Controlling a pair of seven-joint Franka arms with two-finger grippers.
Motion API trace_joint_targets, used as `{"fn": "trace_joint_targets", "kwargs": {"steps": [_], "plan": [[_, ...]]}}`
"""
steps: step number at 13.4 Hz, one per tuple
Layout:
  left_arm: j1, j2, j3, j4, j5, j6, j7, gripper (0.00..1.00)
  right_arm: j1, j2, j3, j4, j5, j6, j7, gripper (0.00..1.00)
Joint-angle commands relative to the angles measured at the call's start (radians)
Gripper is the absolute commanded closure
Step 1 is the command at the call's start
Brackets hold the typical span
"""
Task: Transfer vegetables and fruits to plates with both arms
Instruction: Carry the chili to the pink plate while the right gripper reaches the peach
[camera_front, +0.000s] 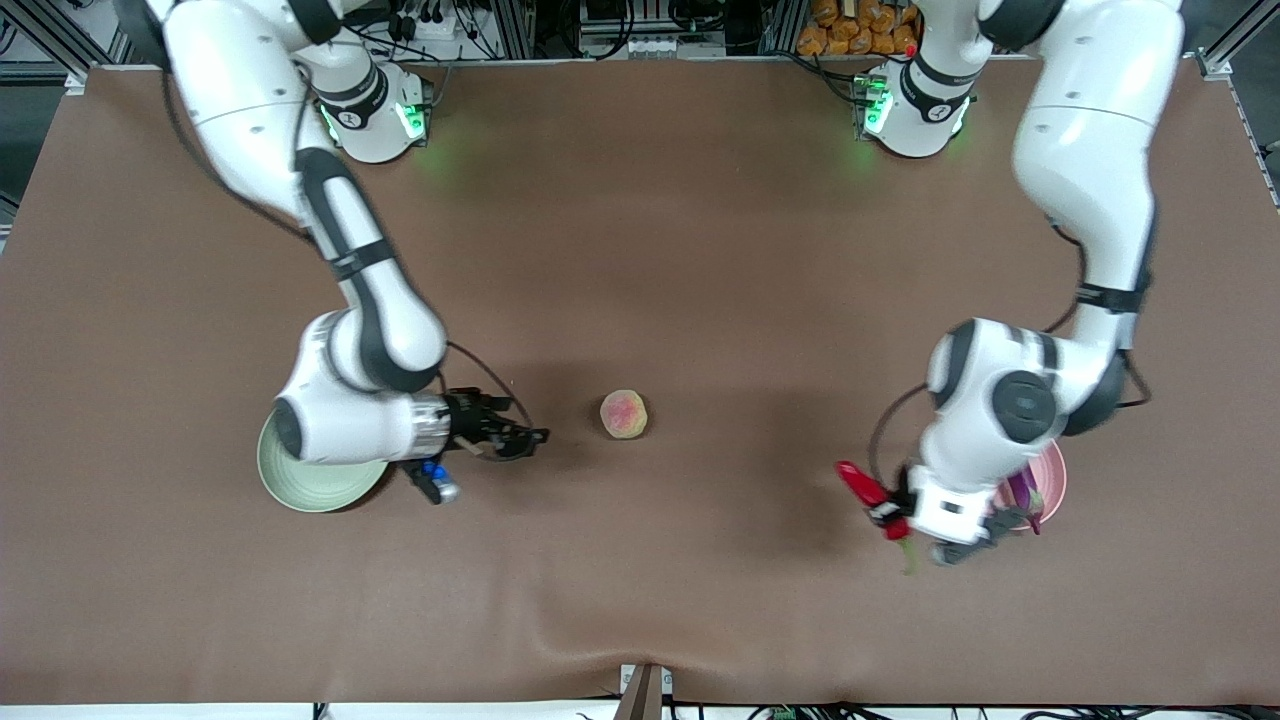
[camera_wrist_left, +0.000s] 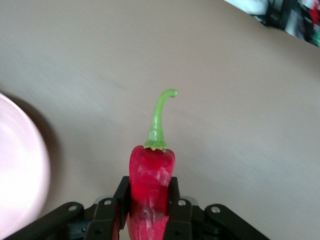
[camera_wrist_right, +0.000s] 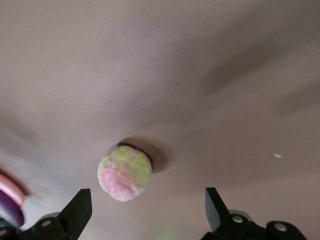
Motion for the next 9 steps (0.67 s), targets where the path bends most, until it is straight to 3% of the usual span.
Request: {"fn": "trace_joint_targets", "kwargs": {"steps": [1, 6, 9], "plan": [[0.1, -0.006, -0.017, -0.008, 0.01, -0.009, 0.214, 1.0, 0.095, -0.003, -0.017, 0.002, -0.157, 0.091, 0.027, 0.0], [0.16, 0.002, -0.015, -0.026, 0.008, -0.01, 0.457, 1.0, 0.198, 0.015, -0.015, 0.01, -0.46, 0.169, 0.258, 0.0], [0.163, 0.002, -0.014, -0.084, 0.014, -0.01, 0.474, 1.0, 0.229, 0.047, -0.015, 0.041, -0.502, 0.223, 0.356, 0.0]]}}
